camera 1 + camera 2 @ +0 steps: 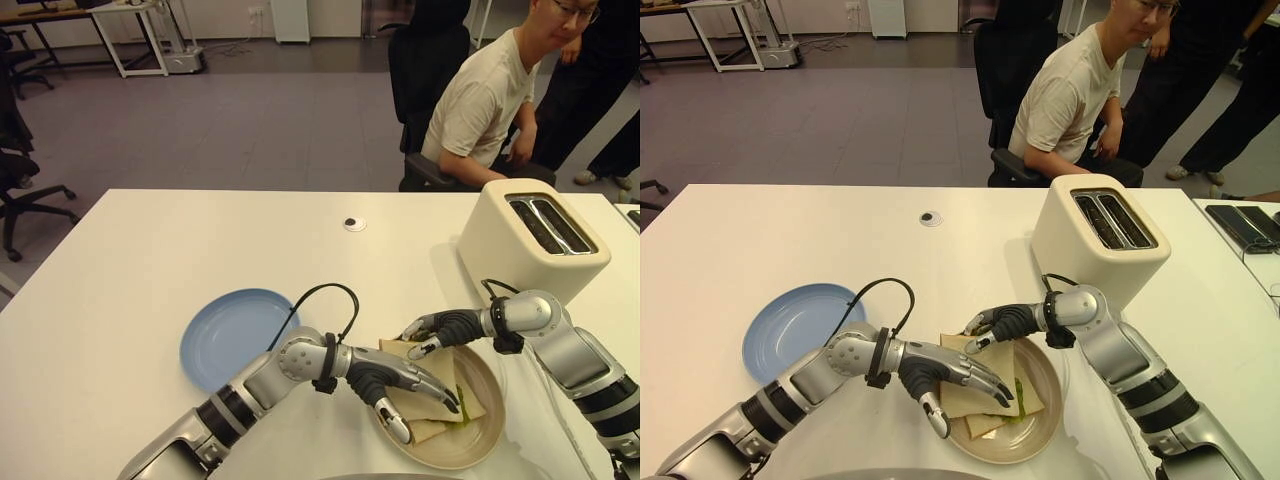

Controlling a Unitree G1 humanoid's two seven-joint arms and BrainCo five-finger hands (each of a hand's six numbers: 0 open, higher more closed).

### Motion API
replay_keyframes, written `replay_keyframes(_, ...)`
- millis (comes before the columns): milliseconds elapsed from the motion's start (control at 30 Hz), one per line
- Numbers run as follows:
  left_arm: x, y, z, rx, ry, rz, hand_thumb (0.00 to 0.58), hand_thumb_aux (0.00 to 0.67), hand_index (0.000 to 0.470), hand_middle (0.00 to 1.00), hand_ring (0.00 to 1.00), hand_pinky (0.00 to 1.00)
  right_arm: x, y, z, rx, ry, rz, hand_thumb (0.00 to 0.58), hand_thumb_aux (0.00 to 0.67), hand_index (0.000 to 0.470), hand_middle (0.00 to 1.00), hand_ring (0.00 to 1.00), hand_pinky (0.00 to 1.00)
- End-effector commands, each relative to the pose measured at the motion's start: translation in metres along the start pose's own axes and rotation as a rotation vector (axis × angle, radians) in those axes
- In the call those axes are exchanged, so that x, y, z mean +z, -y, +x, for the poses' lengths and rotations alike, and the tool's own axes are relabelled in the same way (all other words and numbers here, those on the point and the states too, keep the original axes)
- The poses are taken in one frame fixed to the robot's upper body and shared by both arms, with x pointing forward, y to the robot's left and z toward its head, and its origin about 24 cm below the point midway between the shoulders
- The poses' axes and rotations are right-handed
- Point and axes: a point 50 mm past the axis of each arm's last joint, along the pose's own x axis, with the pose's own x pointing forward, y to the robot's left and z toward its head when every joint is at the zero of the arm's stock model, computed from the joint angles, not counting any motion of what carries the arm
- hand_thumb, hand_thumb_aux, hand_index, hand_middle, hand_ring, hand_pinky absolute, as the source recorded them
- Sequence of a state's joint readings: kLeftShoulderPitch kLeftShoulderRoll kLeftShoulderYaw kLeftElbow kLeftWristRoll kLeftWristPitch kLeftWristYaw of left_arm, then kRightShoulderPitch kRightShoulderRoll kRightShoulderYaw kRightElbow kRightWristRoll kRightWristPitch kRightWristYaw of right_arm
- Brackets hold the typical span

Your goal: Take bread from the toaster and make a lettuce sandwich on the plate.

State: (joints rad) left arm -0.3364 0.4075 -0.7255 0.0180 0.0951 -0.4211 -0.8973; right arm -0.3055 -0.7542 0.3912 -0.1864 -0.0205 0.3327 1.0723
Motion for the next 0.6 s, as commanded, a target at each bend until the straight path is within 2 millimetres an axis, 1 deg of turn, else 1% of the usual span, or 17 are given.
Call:
replay_keyframes(33, -0.040, 0.045, 0.000, -0.251, -0.213, -0.244, 0.000, 0.000, 0.000, 0.00, 0.00, 0.00, 0.017, 0.030, -0.018, -0.139, 0.017, -0.048, 0.000, 0.000, 0.000, 0.00, 0.00, 0.00)
replay_keyframes(67, -0.042, 0.048, 0.001, -0.274, -0.227, -0.261, 0.023, 0.013, 0.009, 0.00, 0.00, 0.00, 0.022, 0.036, -0.022, -0.171, 0.030, -0.059, 0.000, 0.000, 0.000, 0.00, 0.00, 0.00)
replay_keyframes(133, -0.044, 0.052, 0.004, -0.307, -0.241, -0.281, 0.152, 0.095, 0.066, 0.00, 0.00, 0.00, 0.033, 0.052, -0.032, -0.258, 0.072, -0.060, 0.000, 0.000, 0.000, 0.00, 0.00, 0.00)
replay_keyframes(233, -0.044, 0.051, 0.003, -0.309, -0.241, -0.282, 0.152, 0.095, 0.066, 0.00, 0.00, 0.00, 0.042, 0.070, -0.043, -0.375, 0.111, -0.045, 0.000, 0.000, 0.000, 0.00, 0.00, 0.00)
replay_keyframes(267, -0.044, 0.047, 0.000, -0.295, -0.248, -0.267, 0.140, 0.087, 0.061, 0.00, 0.00, 0.00, 0.042, 0.073, -0.046, -0.407, 0.117, -0.036, 0.000, 0.000, 0.000, 0.00, 0.00, 0.00)
replay_keyframes(333, -0.050, 0.033, -0.017, -0.248, -0.302, -0.224, 0.124, 0.076, 0.053, 0.00, 0.00, 0.00, 0.041, 0.077, -0.050, -0.453, 0.122, -0.020, 0.000, 0.000, 0.000, 0.00, 0.00, 0.00)
replay_keyframes(367, -0.054, 0.023, -0.029, -0.210, -0.337, -0.207, 0.062, 0.037, 0.026, 0.00, 0.00, 0.00, 0.039, 0.077, -0.051, -0.465, 0.123, -0.013, 0.000, 0.000, 0.000, 0.00, 0.00, 0.00)
replay_keyframes(433, -0.054, 0.004, -0.047, -0.110, -0.343, -0.186, 0.000, 0.000, 0.000, 0.00, 0.00, 0.00, 0.035, 0.073, -0.052, -0.474, 0.118, 0.030, 0.000, 0.000, 0.000, 0.00, 0.00, 0.00)
replay_keyframes(500, -0.046, -0.009, -0.054, -0.021, -0.289, -0.170, 0.000, 0.000, 0.000, 0.00, 0.00, 0.00, 0.030, 0.068, -0.052, -0.468, 0.118, 0.094, 0.000, 0.000, 0.000, 0.00, 0.00, 0.00)
replay_keyframes(600, -0.034, -0.022, -0.054, 0.073, -0.200, -0.144, 0.000, 0.000, 0.000, 0.00, 0.00, 0.00, 0.028, 0.059, -0.049, -0.438, 0.118, 0.125, 0.000, 0.000, 0.000, 0.00, 0.00, 0.00)
